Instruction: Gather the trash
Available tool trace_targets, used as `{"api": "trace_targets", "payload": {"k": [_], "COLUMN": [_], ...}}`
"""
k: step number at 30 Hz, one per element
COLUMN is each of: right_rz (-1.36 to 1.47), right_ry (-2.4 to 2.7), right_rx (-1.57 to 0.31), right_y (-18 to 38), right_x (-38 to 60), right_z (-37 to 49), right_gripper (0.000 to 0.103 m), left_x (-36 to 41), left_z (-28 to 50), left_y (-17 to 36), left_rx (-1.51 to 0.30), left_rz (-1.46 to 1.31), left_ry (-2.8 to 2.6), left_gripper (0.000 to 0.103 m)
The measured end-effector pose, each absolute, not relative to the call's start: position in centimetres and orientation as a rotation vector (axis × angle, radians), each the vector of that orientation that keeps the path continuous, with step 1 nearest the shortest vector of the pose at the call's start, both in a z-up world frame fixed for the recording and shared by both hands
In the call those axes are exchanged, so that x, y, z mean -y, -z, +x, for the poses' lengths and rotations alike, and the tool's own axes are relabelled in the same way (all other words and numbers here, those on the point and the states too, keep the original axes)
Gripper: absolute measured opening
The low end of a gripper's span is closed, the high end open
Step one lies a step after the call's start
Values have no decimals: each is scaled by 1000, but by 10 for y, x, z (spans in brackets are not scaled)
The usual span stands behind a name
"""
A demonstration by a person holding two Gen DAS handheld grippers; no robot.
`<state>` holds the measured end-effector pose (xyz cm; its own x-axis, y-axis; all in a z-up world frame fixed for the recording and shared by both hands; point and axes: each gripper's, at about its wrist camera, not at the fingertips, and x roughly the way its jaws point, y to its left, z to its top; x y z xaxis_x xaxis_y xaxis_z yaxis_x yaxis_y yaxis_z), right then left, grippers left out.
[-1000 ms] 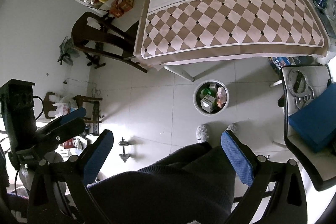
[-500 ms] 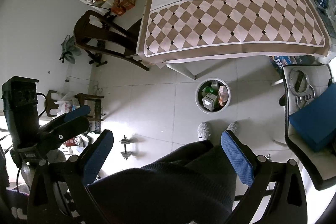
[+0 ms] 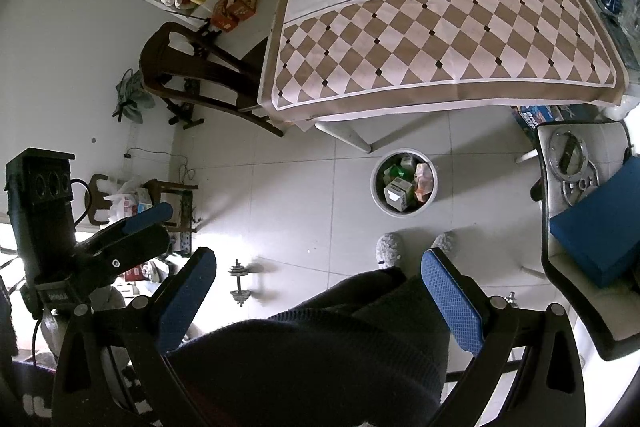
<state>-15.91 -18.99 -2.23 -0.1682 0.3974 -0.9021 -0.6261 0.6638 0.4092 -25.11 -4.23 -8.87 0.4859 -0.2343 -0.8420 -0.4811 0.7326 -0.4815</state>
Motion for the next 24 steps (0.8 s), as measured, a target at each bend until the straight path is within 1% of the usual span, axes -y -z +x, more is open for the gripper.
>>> {"api": "trace_targets", "payload": {"k": [24], "right_rz": [-199], "right_ry": [-908], "right_rx": [-1486], "right_y": [22], "right_x": [190], "right_z": [-160], "right_gripper": [103], "left_x": [41], "left_z": [-254], "left_y": [88], "left_rx": [-1082], "left_rz": [-772], "left_ry": [-167], "left_gripper": [103]}}
